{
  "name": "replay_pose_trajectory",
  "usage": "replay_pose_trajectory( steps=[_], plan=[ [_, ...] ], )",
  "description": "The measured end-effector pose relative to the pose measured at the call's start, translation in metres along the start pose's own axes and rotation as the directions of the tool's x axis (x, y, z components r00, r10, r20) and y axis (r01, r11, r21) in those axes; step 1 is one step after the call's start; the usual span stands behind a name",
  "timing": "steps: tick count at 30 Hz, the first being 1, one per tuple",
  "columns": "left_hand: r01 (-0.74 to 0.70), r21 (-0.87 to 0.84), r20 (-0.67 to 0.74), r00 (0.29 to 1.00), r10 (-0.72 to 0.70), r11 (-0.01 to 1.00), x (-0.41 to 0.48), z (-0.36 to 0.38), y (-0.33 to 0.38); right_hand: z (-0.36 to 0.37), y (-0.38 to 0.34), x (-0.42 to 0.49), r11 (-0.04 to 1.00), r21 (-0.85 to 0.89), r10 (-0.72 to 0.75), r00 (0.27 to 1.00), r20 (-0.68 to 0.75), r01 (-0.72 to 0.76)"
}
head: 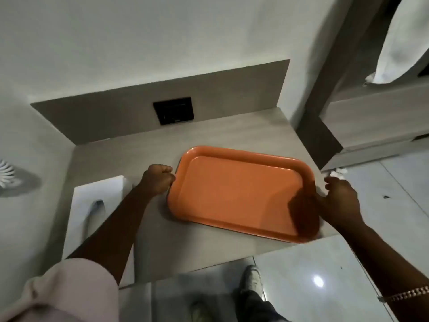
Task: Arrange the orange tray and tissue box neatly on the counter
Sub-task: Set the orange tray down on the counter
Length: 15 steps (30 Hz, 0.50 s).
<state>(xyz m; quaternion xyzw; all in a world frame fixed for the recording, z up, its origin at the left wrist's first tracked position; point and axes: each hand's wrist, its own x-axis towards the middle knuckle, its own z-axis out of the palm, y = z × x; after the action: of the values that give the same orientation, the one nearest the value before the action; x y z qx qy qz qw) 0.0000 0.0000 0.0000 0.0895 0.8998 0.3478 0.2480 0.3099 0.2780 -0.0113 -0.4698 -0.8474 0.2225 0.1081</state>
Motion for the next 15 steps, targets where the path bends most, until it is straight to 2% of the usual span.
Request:
replay_pose_trajectory(
  steps=[3, 6, 15],
  plan=[
    [0.025, -0.064, -0.019, 0.999, -0.026, 0.998, 0.008, 0.011, 0.000, 0.001, 0.009, 0.010, 0.996, 0.013, 0.091, 0.995, 0.036, -0.092],
    [0.027, -0.063, -0.119, 0.992, -0.034, 0.998, 0.010, 0.020, 0.000, 0.002, 0.010, 0.013, 0.990, 0.053, 0.124, 0.985, 0.119, -0.131],
    [0.010, -0.148, -0.251, 0.967, -0.047, 0.989, 0.001, 0.022, -0.007, -0.003, -0.003, 0.052, 0.991, 0.125, 0.024, 0.988, 0.153, -0.044]
  ],
)
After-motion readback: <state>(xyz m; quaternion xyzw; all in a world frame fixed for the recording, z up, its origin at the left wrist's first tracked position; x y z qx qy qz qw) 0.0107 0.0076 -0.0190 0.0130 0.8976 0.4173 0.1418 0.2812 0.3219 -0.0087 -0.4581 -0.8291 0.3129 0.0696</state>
